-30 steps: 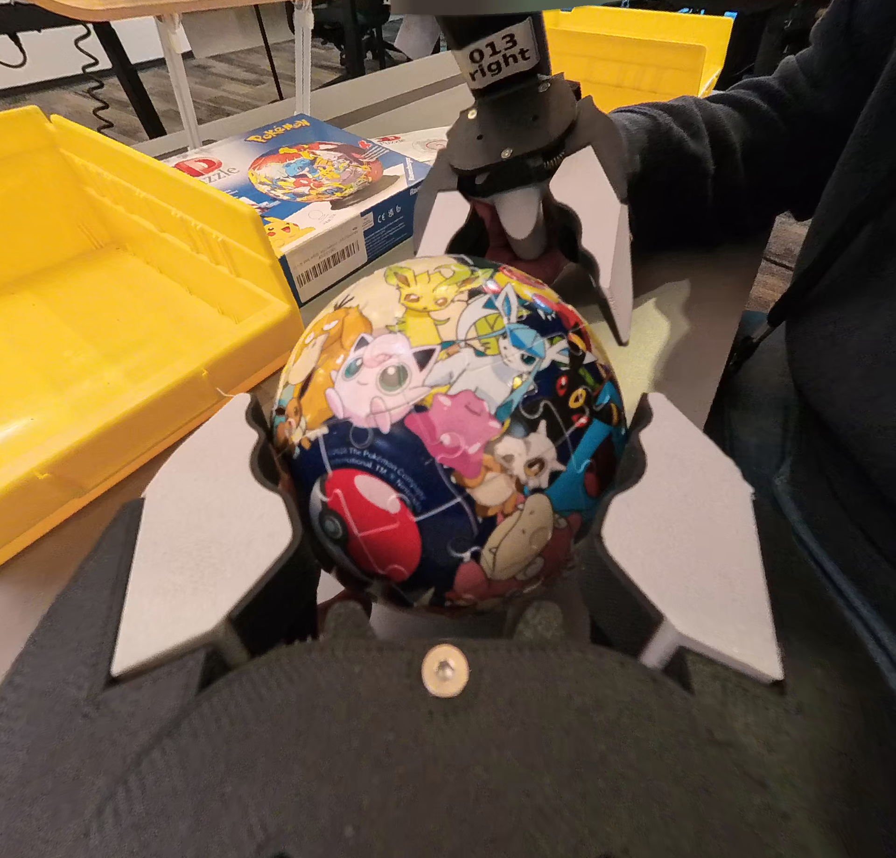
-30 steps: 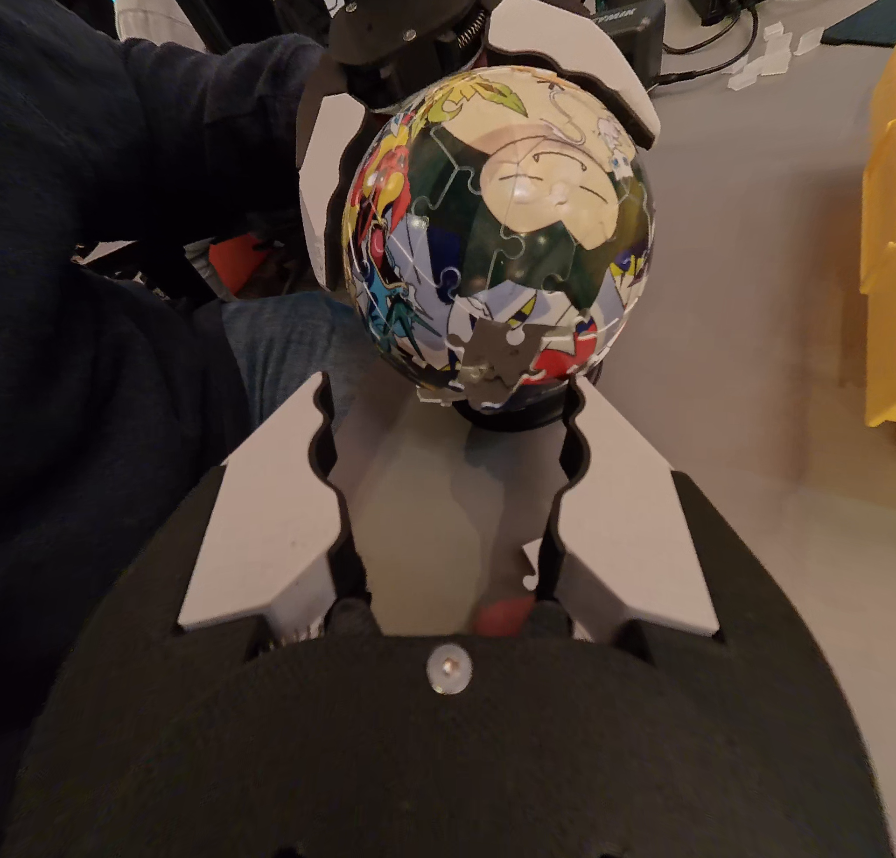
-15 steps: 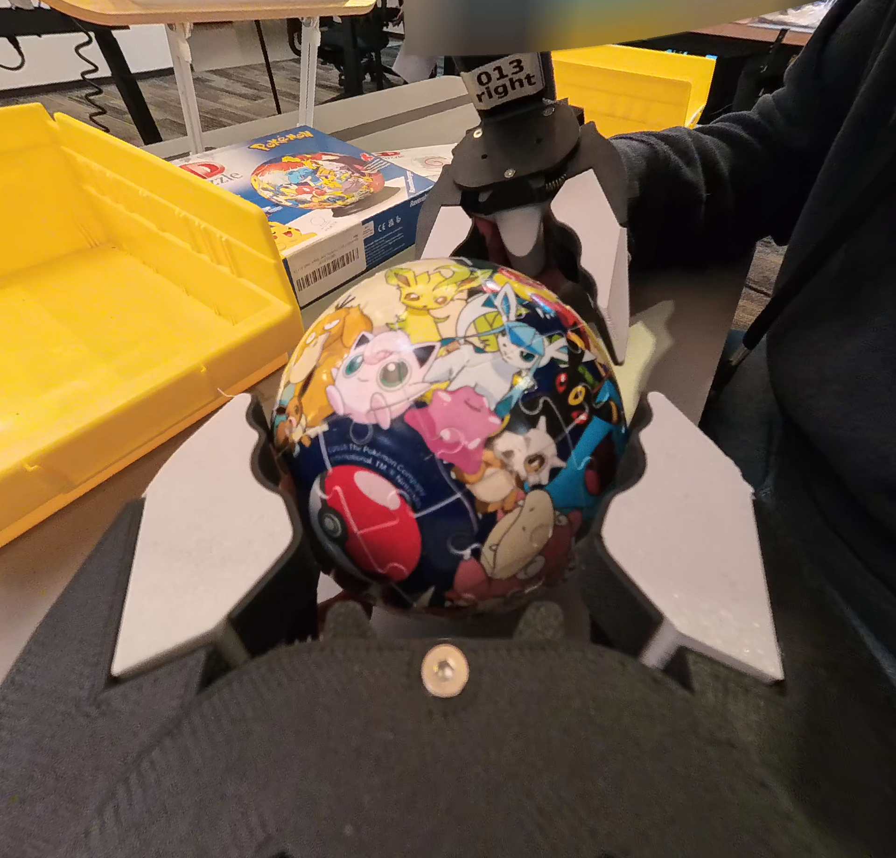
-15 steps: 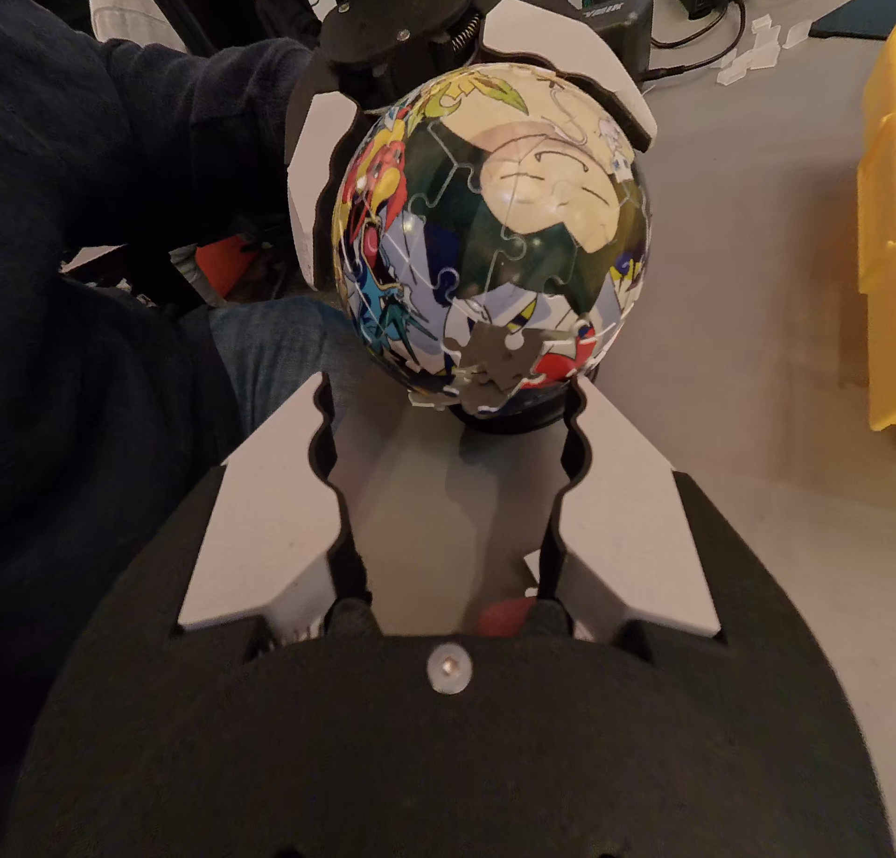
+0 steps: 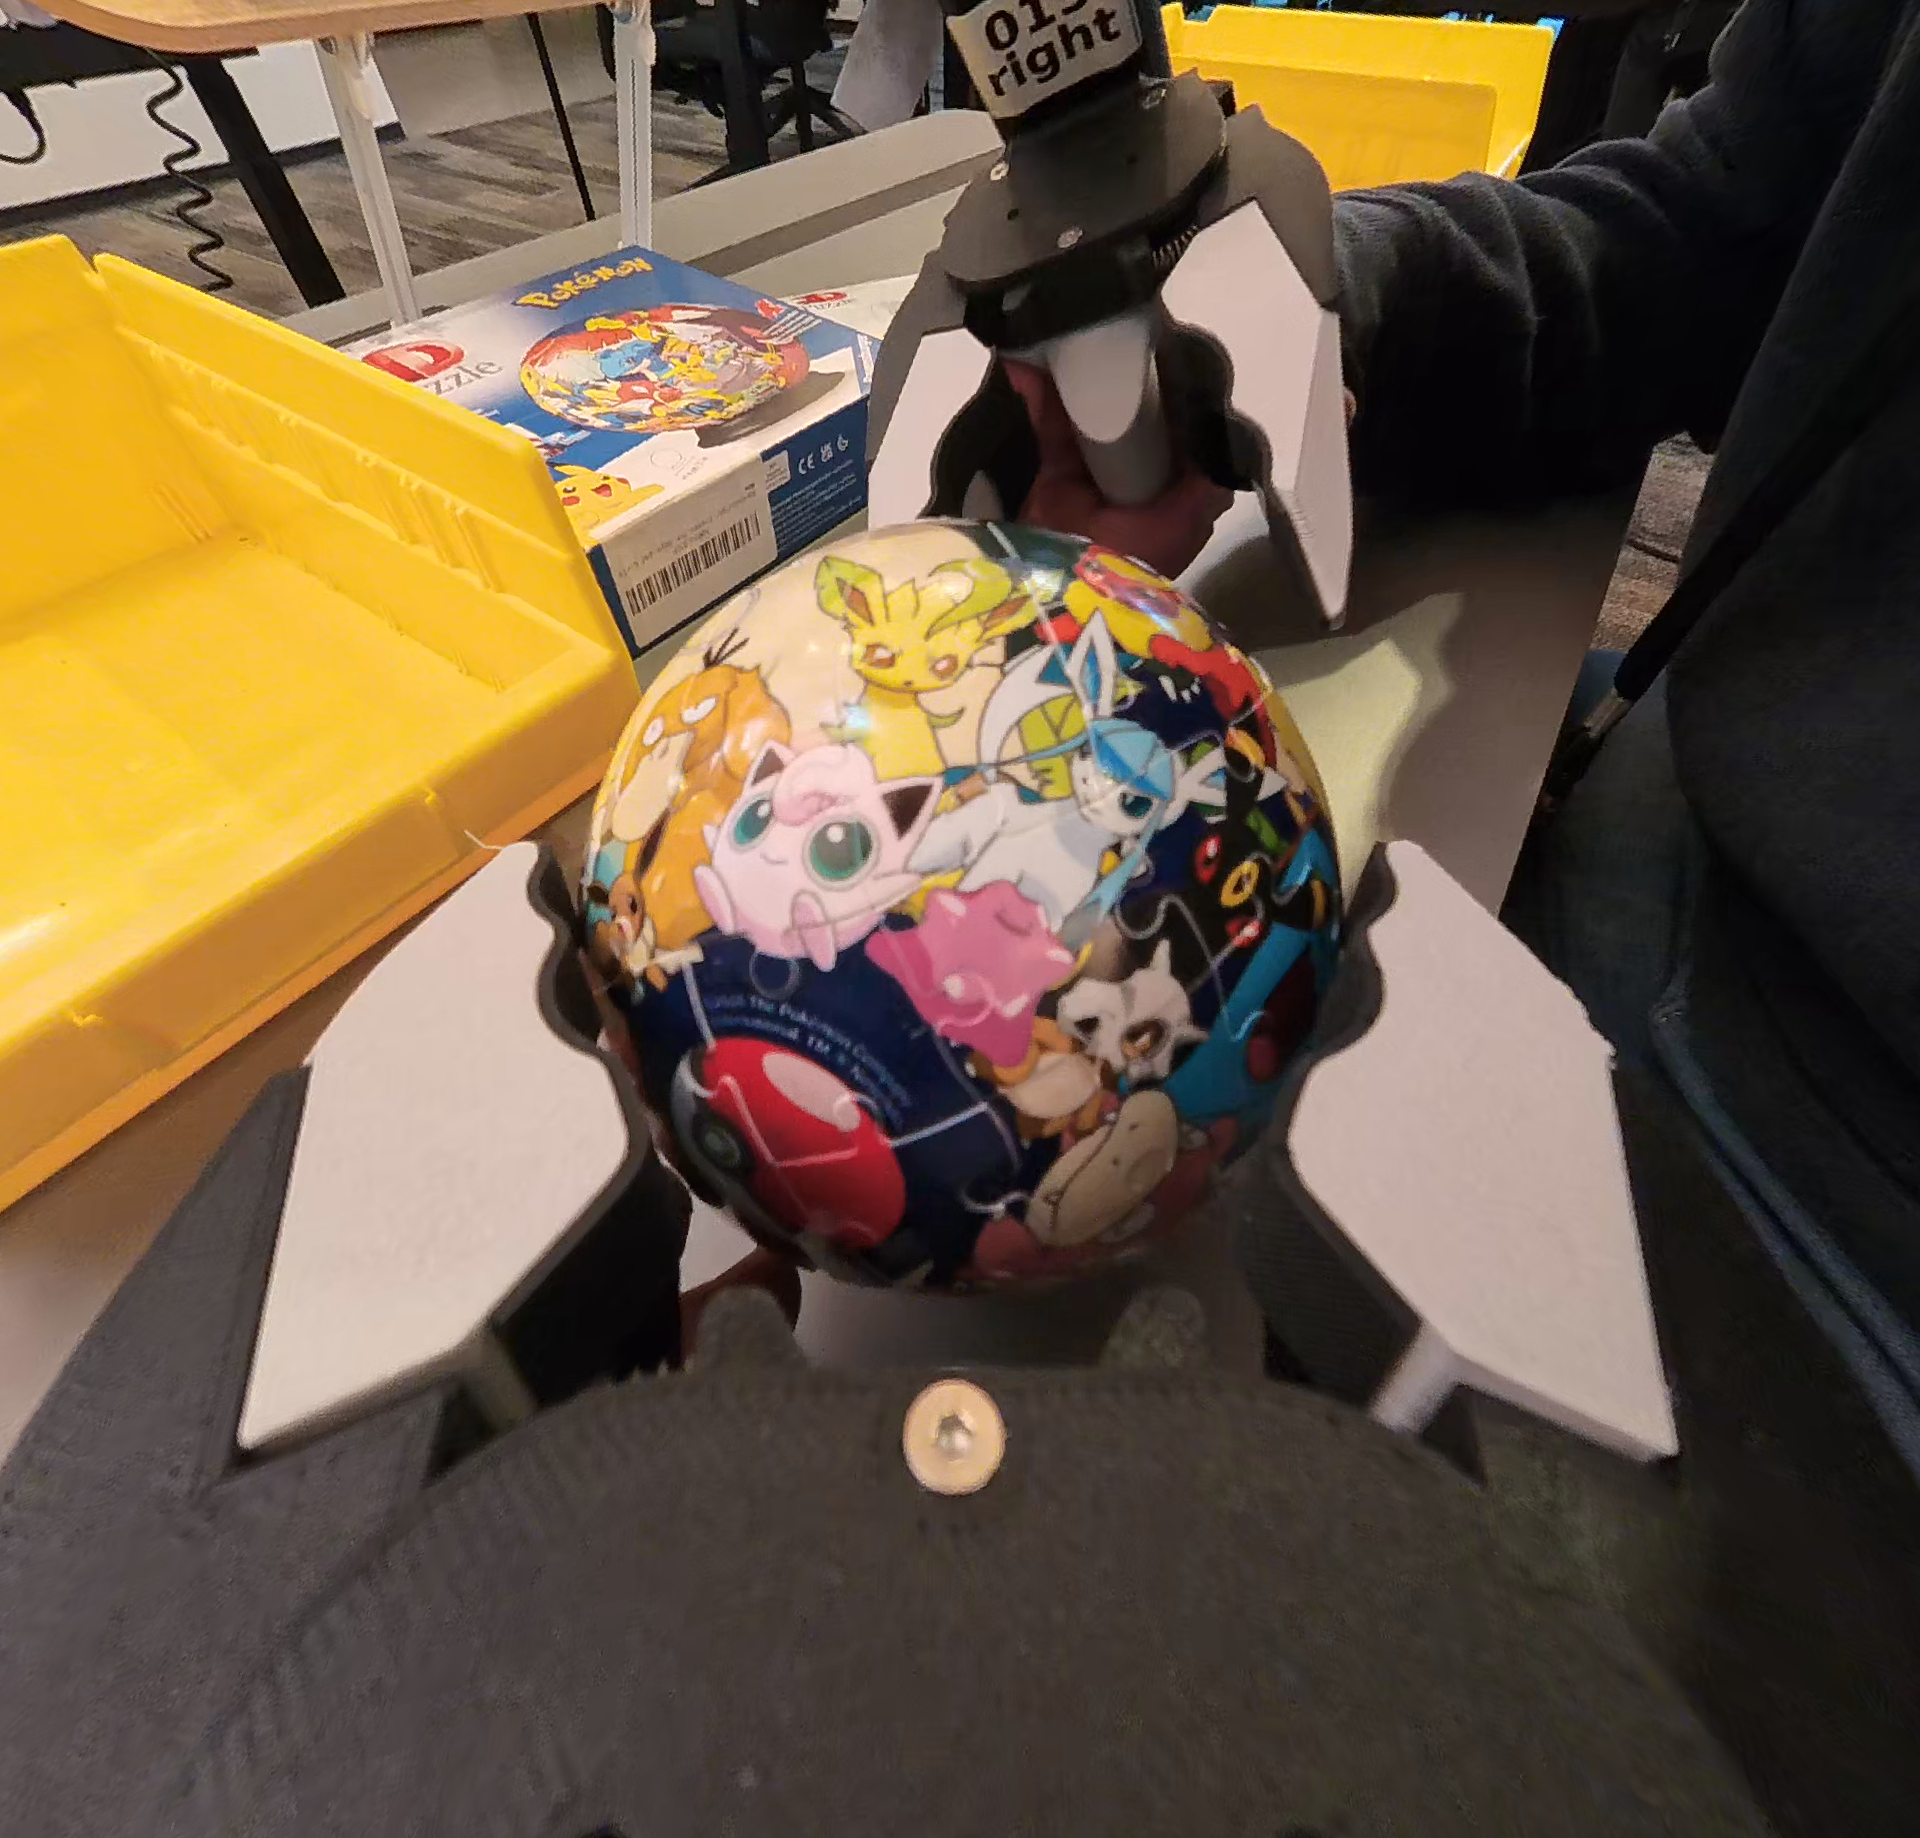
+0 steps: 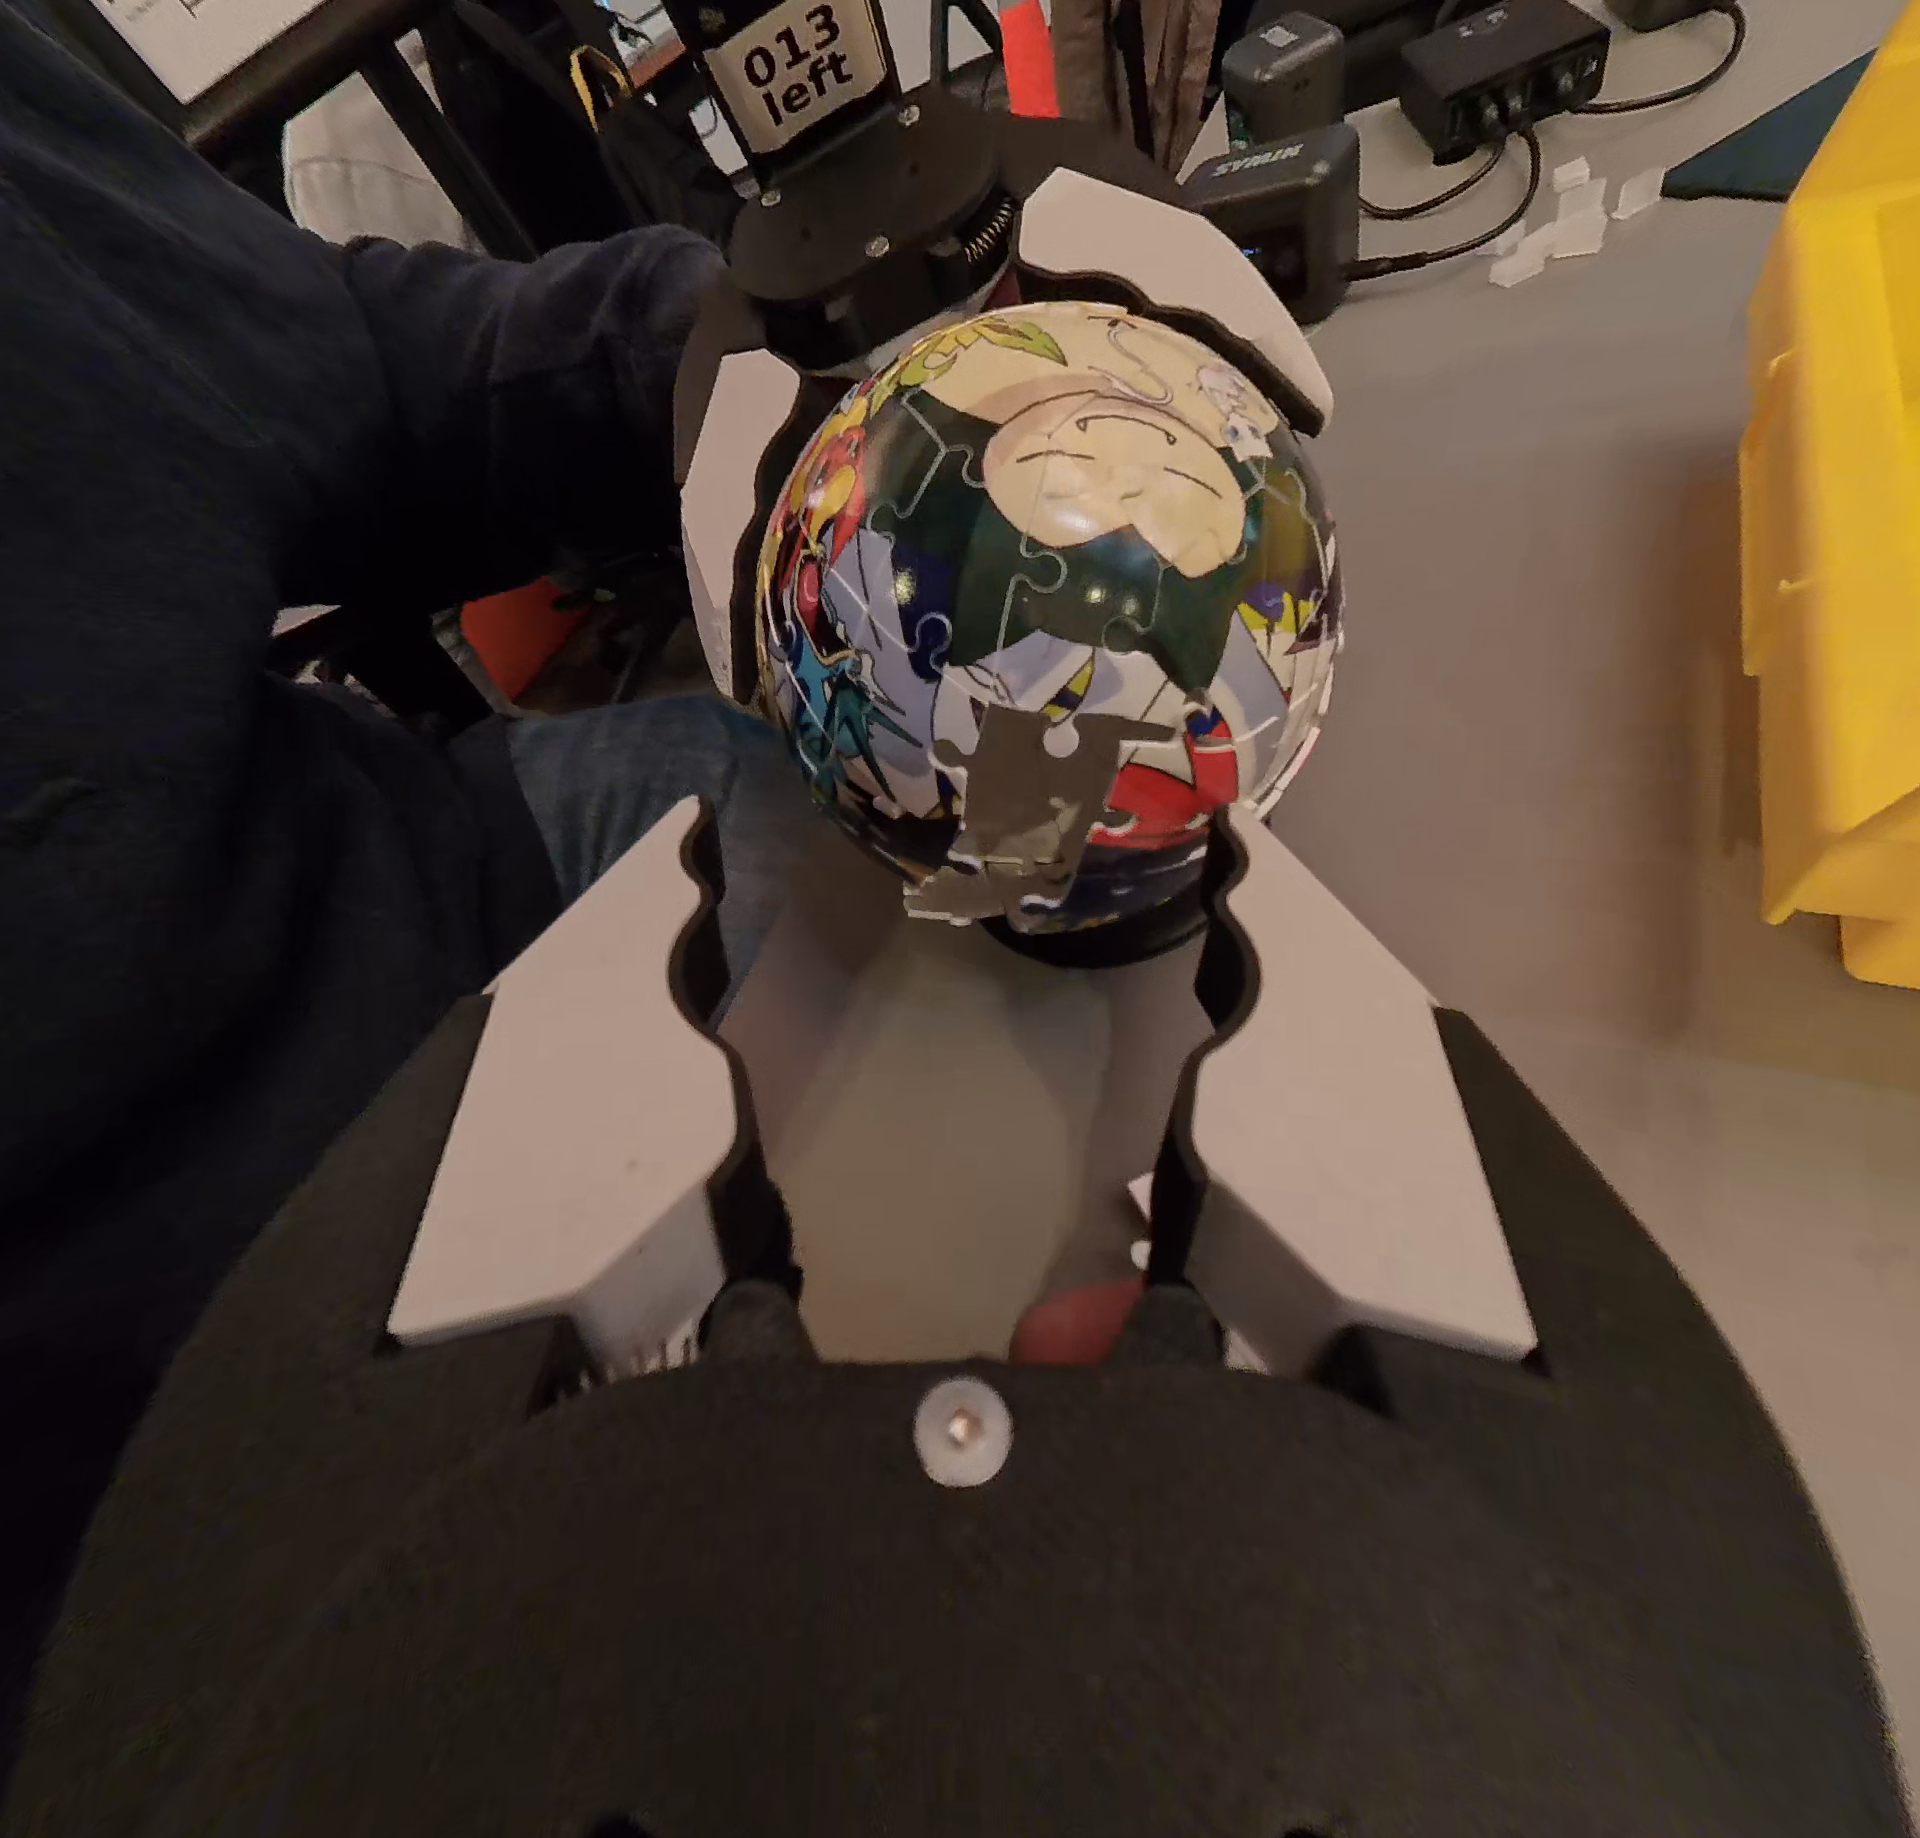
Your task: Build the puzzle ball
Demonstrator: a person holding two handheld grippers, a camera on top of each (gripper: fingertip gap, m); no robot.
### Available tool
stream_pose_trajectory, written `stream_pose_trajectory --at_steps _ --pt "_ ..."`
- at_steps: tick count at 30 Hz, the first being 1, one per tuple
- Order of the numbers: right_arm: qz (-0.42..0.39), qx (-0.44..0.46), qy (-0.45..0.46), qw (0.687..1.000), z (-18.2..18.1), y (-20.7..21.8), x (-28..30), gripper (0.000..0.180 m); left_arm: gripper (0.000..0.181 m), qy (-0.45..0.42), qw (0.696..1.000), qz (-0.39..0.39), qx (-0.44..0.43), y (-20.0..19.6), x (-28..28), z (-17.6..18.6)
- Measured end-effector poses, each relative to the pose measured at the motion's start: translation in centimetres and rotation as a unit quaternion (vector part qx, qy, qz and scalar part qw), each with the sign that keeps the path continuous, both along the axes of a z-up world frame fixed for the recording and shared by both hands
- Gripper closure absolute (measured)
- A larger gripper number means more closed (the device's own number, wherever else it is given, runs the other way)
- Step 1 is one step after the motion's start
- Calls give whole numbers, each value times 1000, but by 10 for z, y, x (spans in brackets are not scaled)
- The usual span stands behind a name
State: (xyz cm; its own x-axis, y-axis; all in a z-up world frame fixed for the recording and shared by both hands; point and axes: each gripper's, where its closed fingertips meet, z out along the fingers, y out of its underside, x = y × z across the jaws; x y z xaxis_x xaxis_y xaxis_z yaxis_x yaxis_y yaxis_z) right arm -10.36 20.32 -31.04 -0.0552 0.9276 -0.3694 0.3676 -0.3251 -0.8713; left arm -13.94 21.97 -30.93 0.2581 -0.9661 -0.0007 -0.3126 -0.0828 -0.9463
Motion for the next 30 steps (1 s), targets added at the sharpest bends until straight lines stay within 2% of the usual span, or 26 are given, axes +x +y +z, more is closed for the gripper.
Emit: stream_pose_trajectory --at_steps 10,30 --pt "-3 6 18 1000 14 0 4 91 45 2 1000 -1 3 0 1 0" --pt "-6 -22 32 999 15 0 1 90 45 -9 1000 1 2 1 1 0"
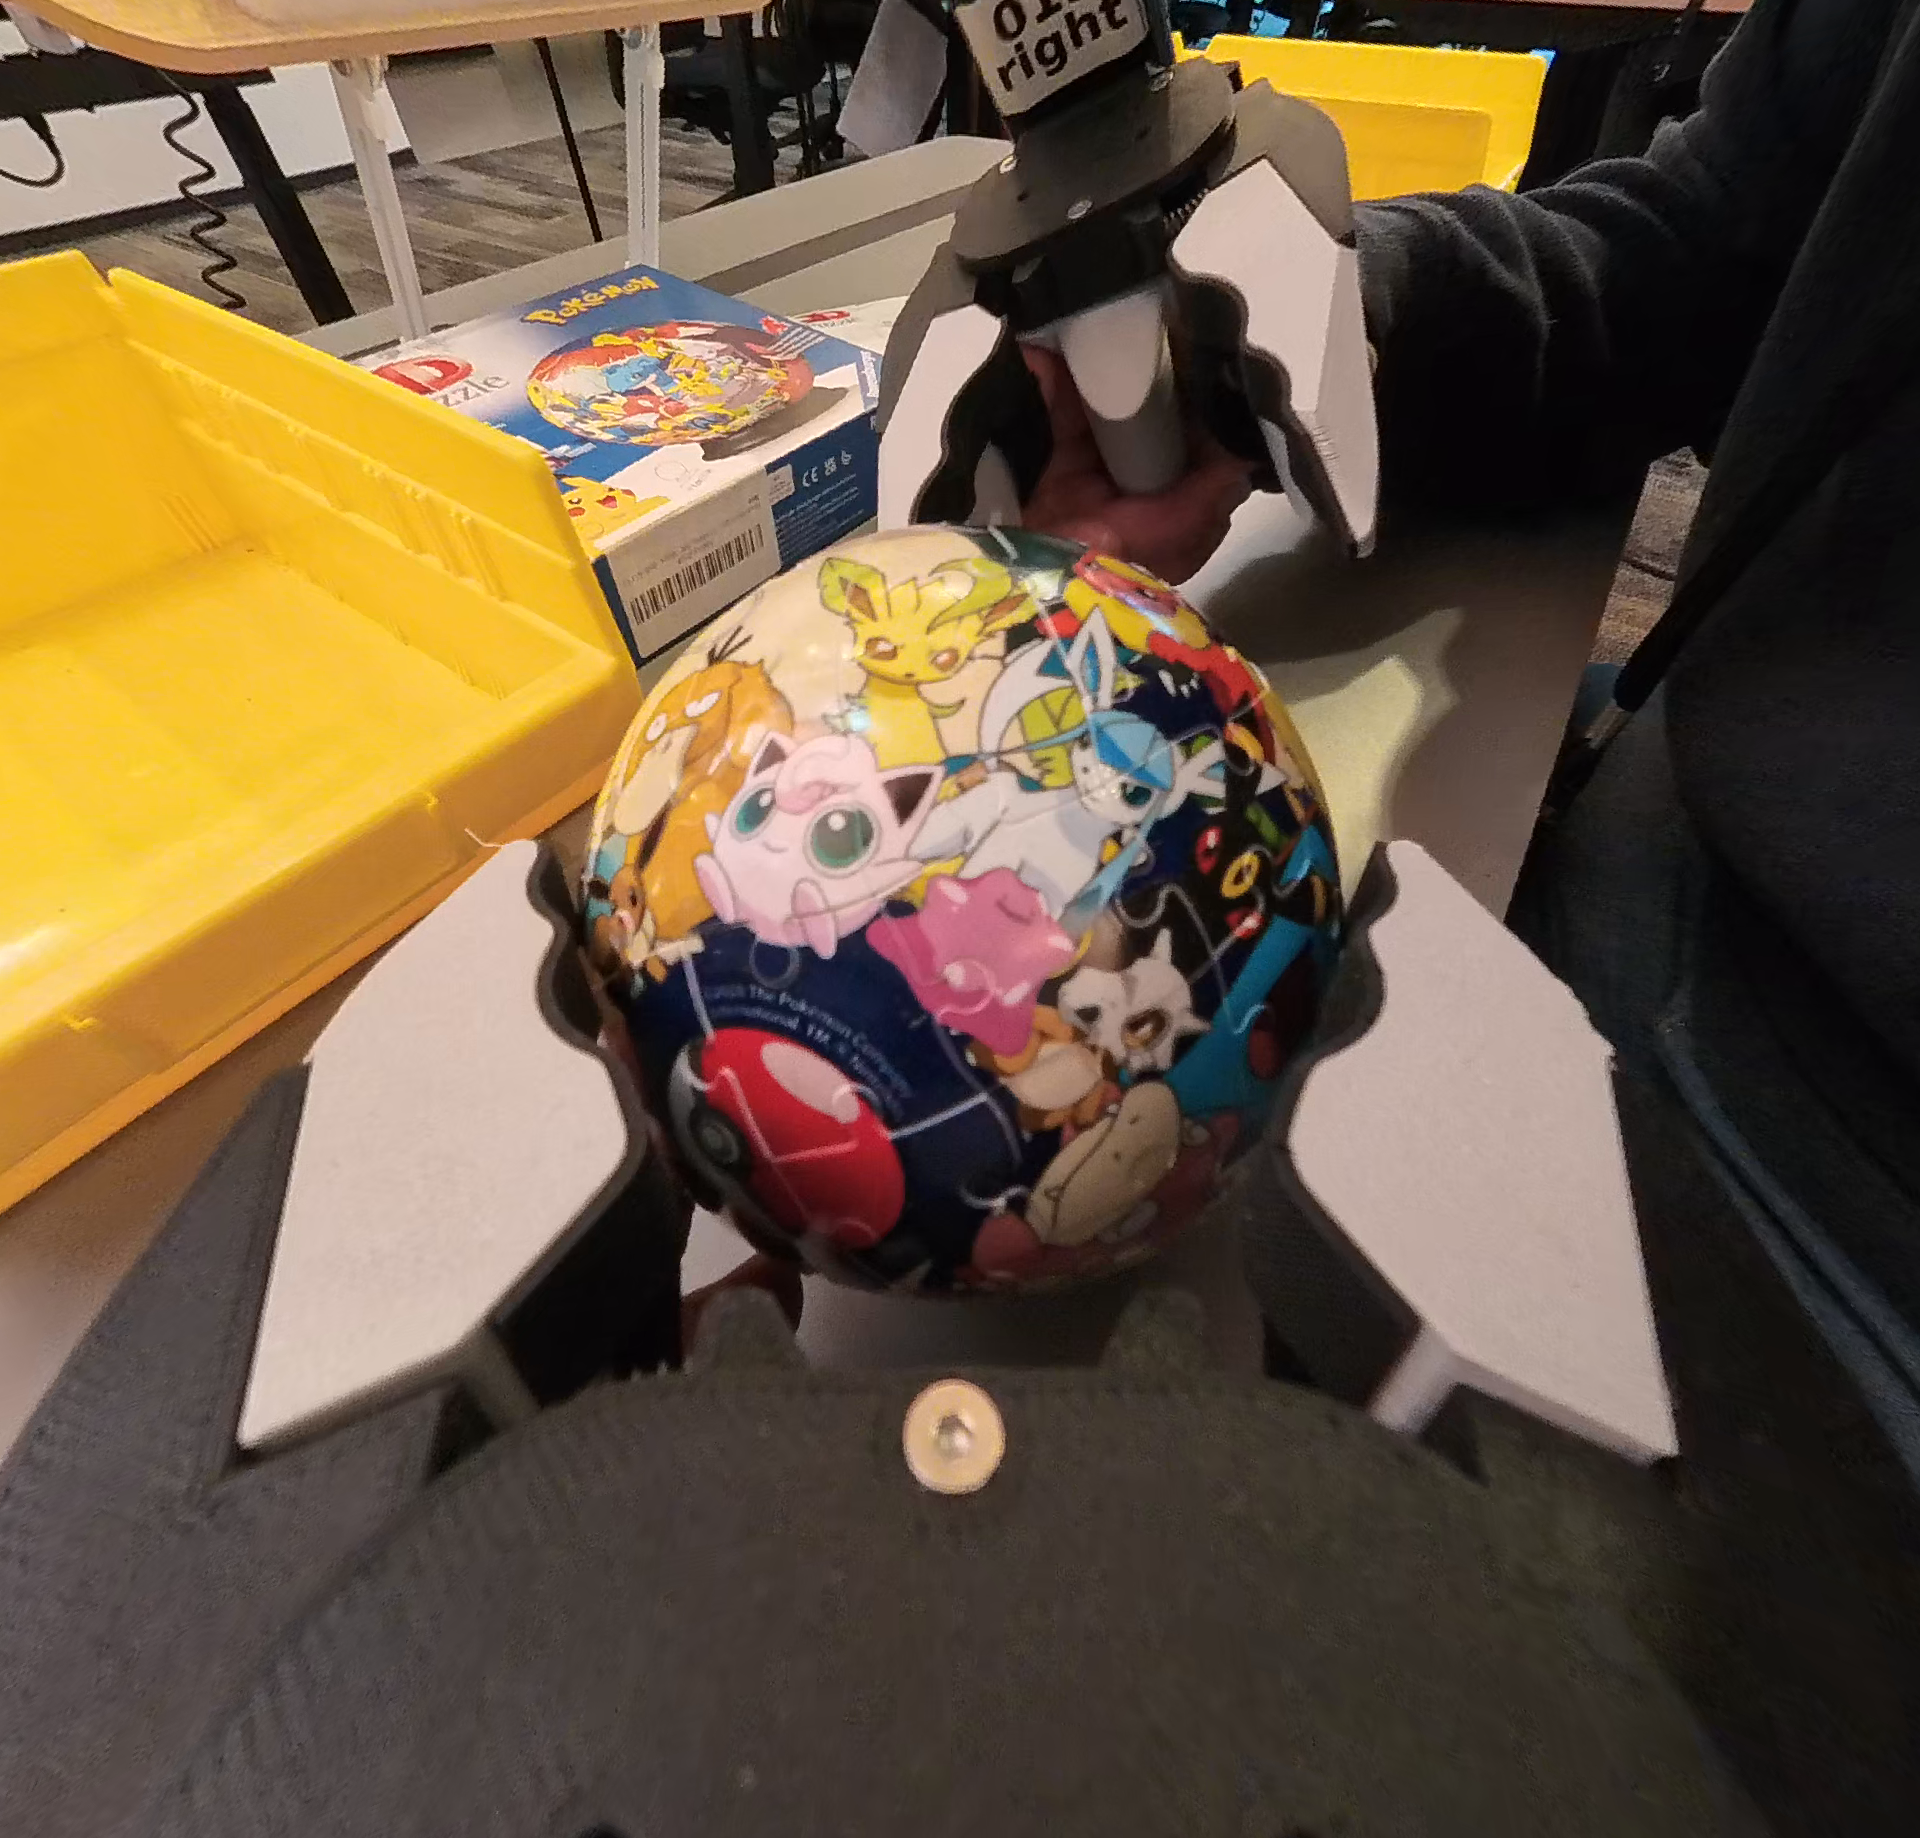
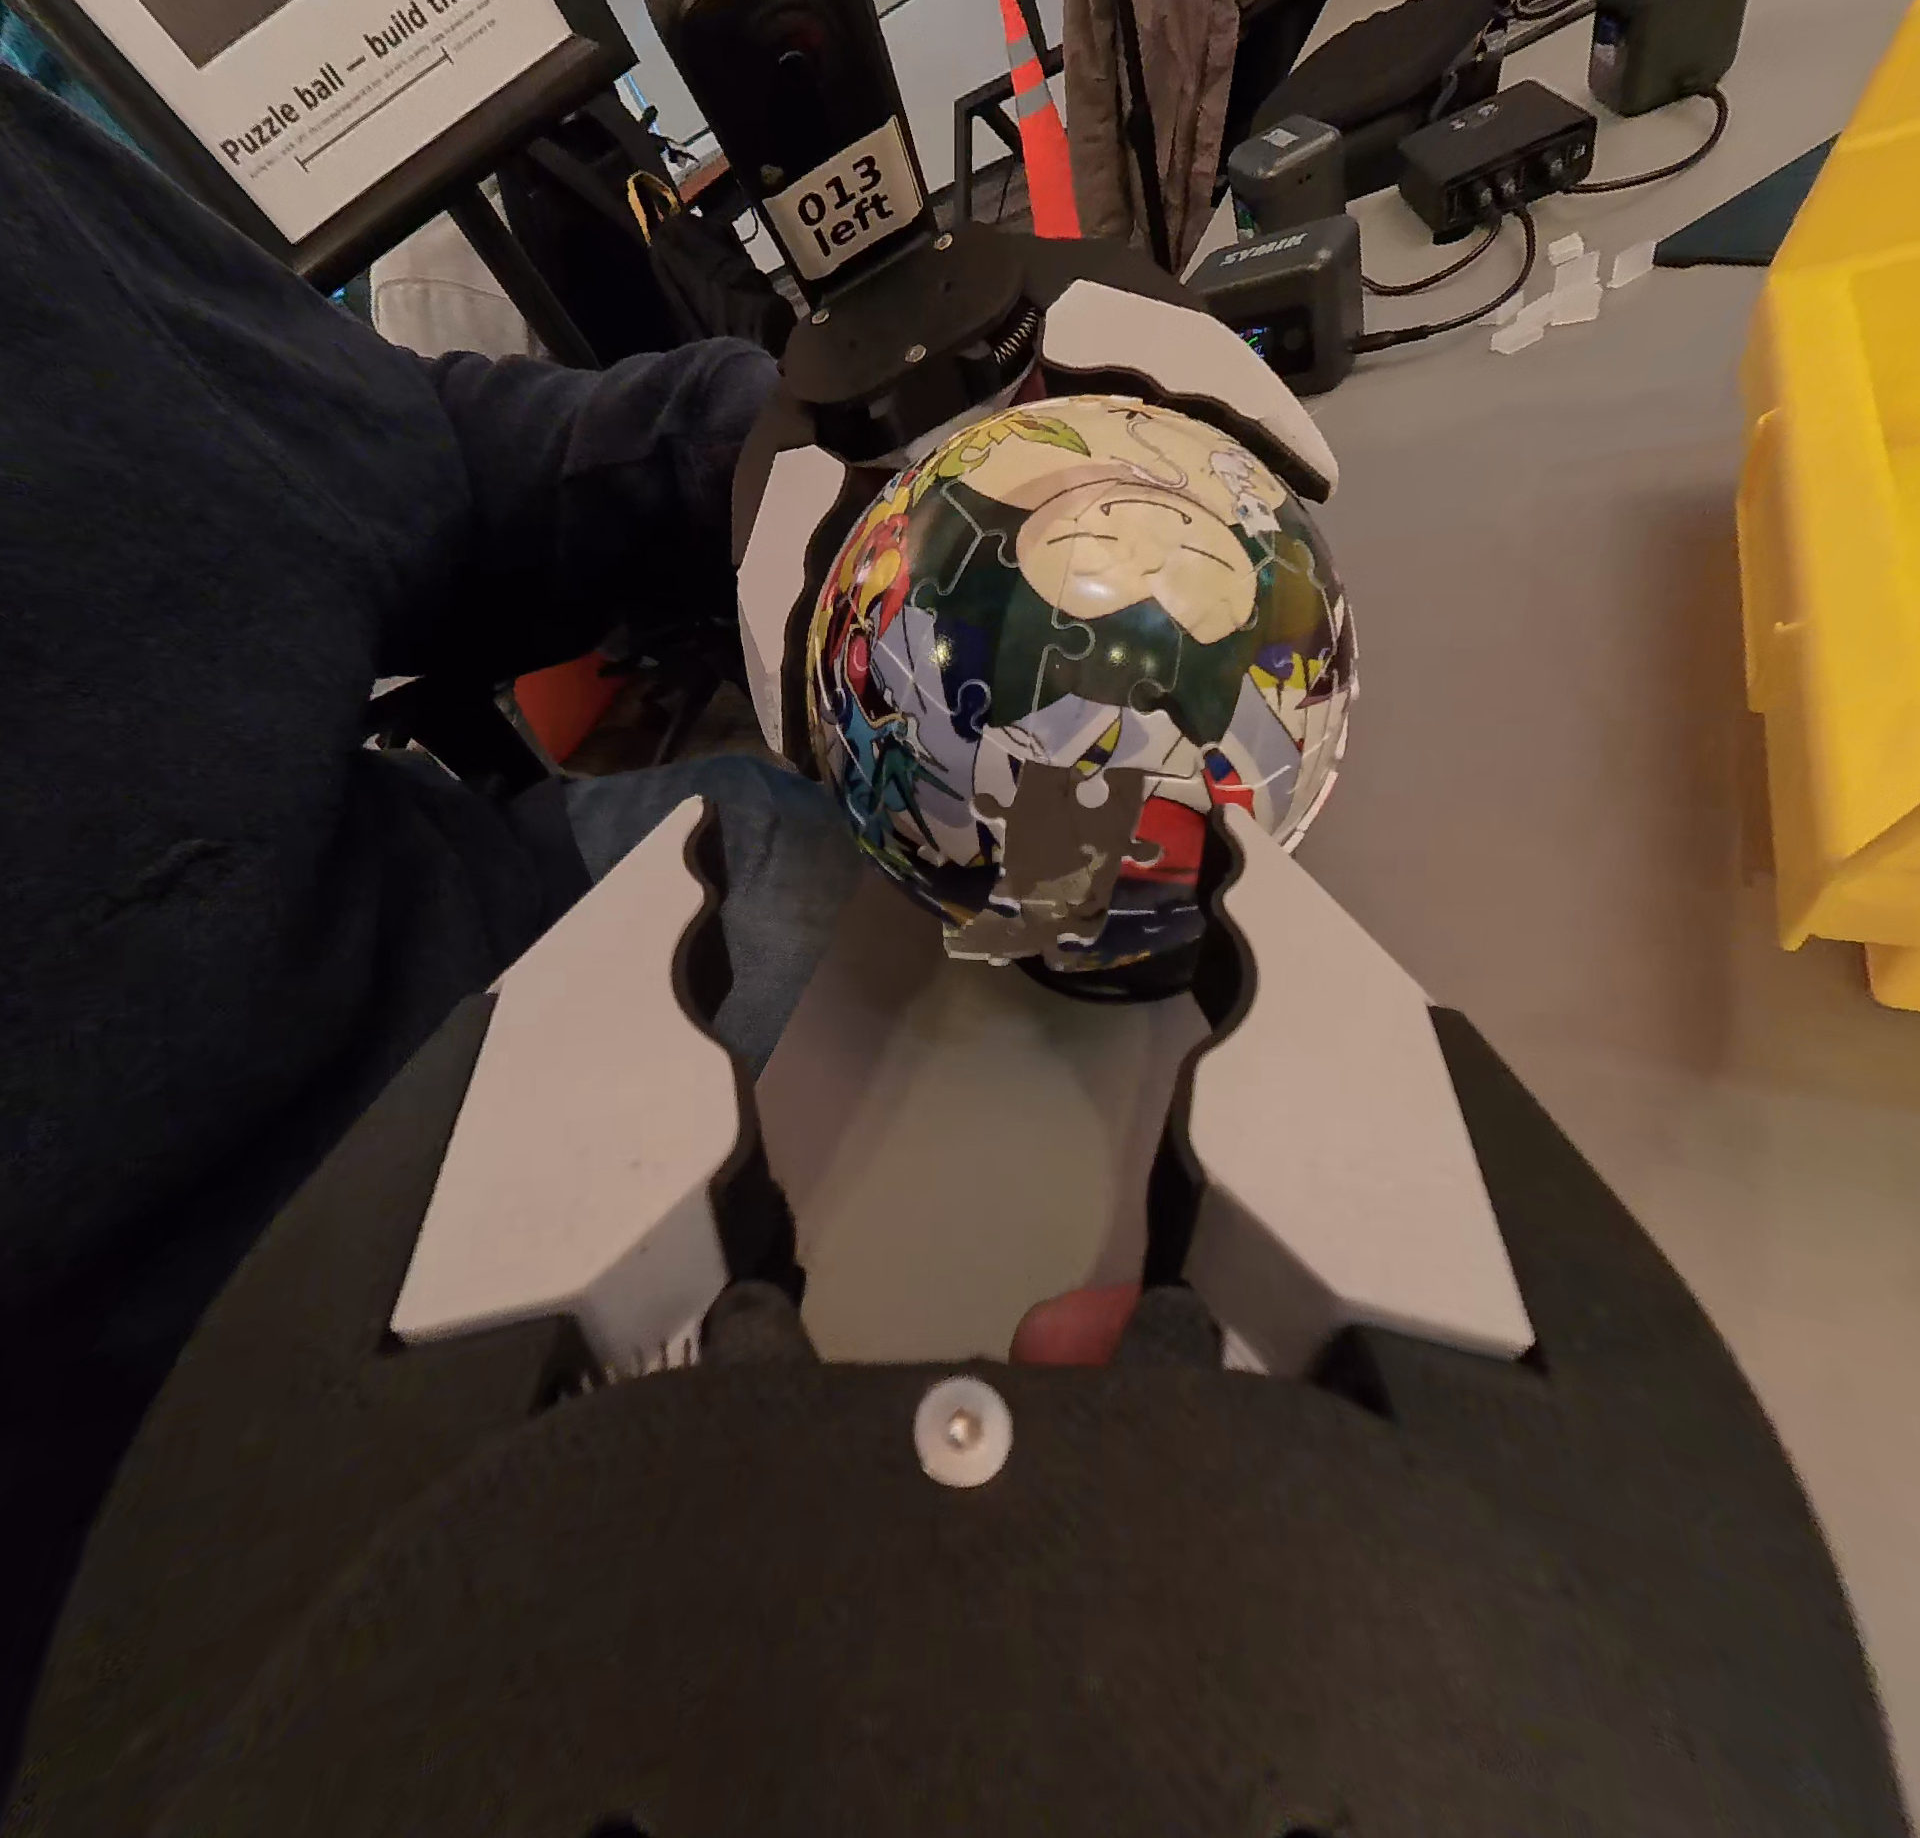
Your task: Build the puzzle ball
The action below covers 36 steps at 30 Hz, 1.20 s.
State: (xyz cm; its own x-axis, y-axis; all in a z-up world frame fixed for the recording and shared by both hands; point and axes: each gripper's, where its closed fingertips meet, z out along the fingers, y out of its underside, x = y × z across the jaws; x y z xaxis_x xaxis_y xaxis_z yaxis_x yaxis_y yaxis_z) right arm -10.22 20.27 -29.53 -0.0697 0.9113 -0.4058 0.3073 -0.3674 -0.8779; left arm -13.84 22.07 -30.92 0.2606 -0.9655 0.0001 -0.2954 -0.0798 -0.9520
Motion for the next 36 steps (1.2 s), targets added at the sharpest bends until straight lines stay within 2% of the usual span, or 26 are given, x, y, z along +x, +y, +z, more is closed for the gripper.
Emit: stream_pose_trajectory --at_steps 5,12,16,19,23,31,36 --pt "-4 10 -3 1000 -2 3 1 95 45 5 1000 -1 2 0 0 0" --pt "-39 38 -5 998 -4 21 9 127 45 7 1000 -2 1 0 0 0" --pt "-48 85 -28 995 -12 19 4 135 45 6 1000 -2 0 1 0 0" --pt "-53 98 -34 993 -13 21 4 139 45 7 1000 3 0 3 -3 -1" --pt "-54 61 -8 997 -8 28 10 145 45 5 1000 2 -2 3 -1 0" --pt "-103 156 -51 981 -21 36 1 155 45 8 1000 1 -3 3 -1 0" --pt "-140 200 -44 969 -19 40 -3 160 45 8 1000 1 -4 3 0 0"
